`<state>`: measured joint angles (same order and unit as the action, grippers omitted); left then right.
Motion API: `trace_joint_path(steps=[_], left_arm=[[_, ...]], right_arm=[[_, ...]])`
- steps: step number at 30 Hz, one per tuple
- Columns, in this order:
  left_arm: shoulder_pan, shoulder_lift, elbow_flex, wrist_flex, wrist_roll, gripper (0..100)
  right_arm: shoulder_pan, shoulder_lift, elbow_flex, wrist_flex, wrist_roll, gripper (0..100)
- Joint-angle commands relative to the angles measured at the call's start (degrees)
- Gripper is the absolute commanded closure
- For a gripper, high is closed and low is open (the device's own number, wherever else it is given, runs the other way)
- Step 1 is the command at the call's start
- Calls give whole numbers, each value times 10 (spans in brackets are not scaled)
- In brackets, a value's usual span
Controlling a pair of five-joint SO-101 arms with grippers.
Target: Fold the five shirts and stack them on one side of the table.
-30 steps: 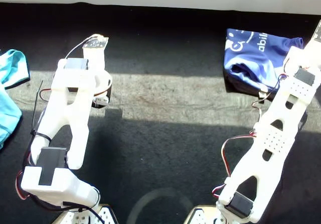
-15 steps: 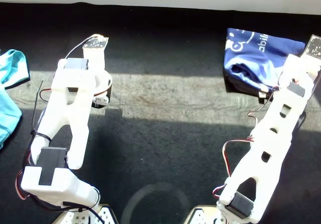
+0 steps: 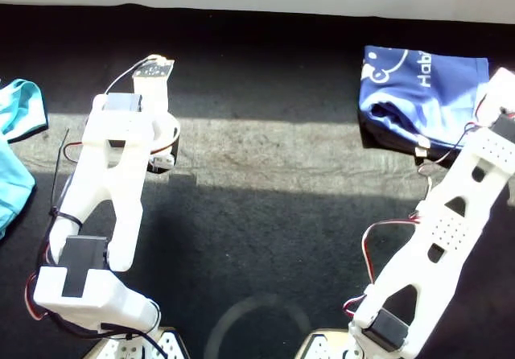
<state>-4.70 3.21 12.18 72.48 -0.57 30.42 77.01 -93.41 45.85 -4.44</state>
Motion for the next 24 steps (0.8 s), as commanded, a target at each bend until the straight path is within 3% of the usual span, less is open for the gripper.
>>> trace_joint_path(steps=[1, 9, 15, 24], left_arm=[[-3, -26, -1, -5, -5, 989], [-3, -26, -2, -5, -5, 989], [-3, -26, -3, -5, -5, 989], [-3, -26, -2, -5, -5, 989]], right_arm=[[-24, -102, -53, 87, -12, 991], [-83, -138, -58, 158, -9, 991], [-161, -139, -58, 332, 127, 991], [-193, -139, -59, 373, 49, 991]])
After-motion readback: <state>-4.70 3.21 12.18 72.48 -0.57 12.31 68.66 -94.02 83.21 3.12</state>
